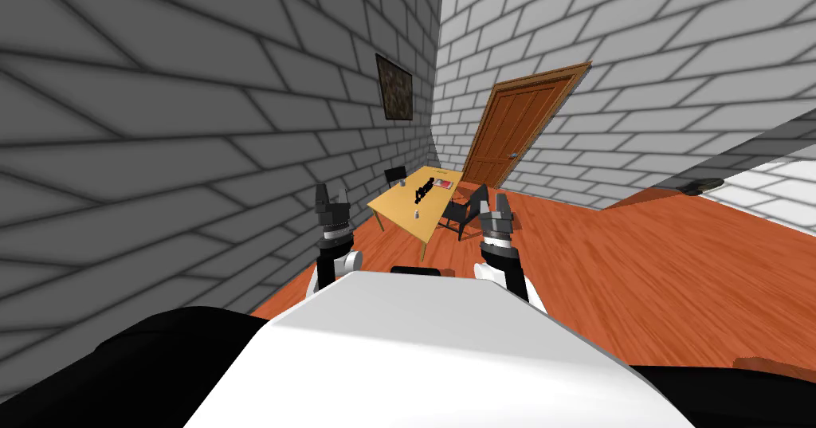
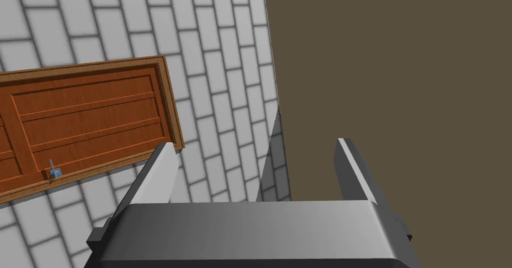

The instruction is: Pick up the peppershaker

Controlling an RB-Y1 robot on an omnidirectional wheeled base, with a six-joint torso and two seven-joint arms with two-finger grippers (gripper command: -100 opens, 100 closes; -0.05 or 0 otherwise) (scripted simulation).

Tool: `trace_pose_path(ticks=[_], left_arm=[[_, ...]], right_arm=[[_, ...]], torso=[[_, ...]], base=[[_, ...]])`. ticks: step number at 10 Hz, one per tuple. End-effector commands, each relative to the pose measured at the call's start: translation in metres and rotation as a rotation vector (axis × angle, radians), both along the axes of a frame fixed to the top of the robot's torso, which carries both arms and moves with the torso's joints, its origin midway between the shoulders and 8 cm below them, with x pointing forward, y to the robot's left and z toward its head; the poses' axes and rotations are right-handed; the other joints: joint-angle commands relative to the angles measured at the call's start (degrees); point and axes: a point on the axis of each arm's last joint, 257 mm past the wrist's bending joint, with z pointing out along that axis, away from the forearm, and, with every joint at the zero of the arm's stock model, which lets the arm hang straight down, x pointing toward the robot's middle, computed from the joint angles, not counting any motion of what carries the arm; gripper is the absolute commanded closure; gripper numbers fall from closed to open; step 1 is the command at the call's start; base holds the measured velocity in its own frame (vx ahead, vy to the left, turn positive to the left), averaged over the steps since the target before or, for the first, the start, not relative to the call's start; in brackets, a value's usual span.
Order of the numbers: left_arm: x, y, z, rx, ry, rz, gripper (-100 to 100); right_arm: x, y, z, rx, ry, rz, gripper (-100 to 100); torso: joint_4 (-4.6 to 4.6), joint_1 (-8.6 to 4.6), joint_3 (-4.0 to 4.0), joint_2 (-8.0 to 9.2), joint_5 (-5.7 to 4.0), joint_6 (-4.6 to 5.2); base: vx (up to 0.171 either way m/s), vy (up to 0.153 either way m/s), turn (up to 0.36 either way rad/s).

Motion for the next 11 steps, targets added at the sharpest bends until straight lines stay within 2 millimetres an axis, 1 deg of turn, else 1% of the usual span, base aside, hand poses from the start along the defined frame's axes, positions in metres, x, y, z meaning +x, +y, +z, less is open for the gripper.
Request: trace_pose_path(ticks=[1,4,6,9,11], left_arm=[[0.000,0.000,0.000,0.000,0.000,0.000,0],[0.000,0.000,0.000,0.000,0.000,0.000,0],[0.000,0.000,0.000,0.000,0.000,0.000,0],[0.000,0.000,0.000,0.000,0.000,0.000,0],[0.000,0.000,0.000,0.000,0.000,0.000,0]], right_arm=[[0.006,0.008,-0.006,-0.008,0.019,0.032,-100],[0.019,0.026,-0.021,-0.020,0.066,0.099,-100],[0.030,0.042,-0.038,-0.032,0.114,0.159,-100],[0.045,0.070,-0.073,-0.056,0.211,0.258,-100],[0.053,0.089,-0.104,-0.078,0.294,0.324,-100]], torso=[[0.00,0.00,0.00,0.00,0.00,0.00],[0.01,0.16,0.04,0.06,0.03,-0.01],[0.02,0.17,0.04,0.08,0.04,-0.02],[0.01,0.23,0.03,0.06,0.05,-0.01],[0.02,0.25,0.05,0.10,0.05,-0.02]], base=[[-0.012,0.017,0.061],[-0.021,0.043,0.087],[-0.027,0.050,0.113],[-0.019,0.065,0.153],[-0.029,0.068,0.204]])
